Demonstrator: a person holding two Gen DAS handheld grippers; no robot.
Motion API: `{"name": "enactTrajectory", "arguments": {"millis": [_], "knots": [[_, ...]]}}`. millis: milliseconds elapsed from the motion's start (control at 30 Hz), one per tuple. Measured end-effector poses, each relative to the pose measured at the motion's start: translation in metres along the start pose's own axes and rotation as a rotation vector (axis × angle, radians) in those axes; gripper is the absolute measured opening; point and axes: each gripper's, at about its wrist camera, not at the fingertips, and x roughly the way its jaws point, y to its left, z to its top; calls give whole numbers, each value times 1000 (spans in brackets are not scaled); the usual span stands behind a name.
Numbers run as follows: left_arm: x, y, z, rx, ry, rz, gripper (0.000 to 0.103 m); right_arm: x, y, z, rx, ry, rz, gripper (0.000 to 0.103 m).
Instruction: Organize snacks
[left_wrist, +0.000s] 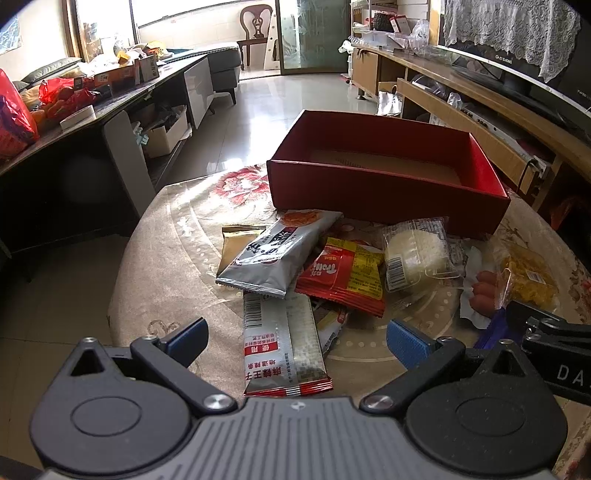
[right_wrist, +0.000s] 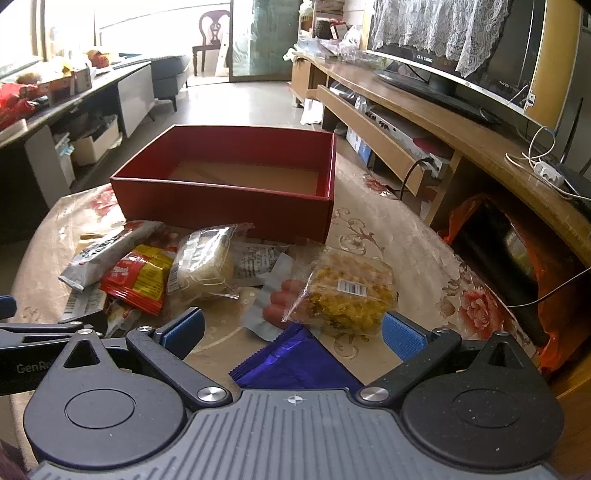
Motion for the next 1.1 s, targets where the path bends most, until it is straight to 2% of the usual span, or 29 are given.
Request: {"name": "enactTrajectory", "arguments": {"millis": [1100], "knots": [[2, -2, -1, 4, 20, 10, 101, 3, 0, -2, -7, 11, -4, 103]]}}
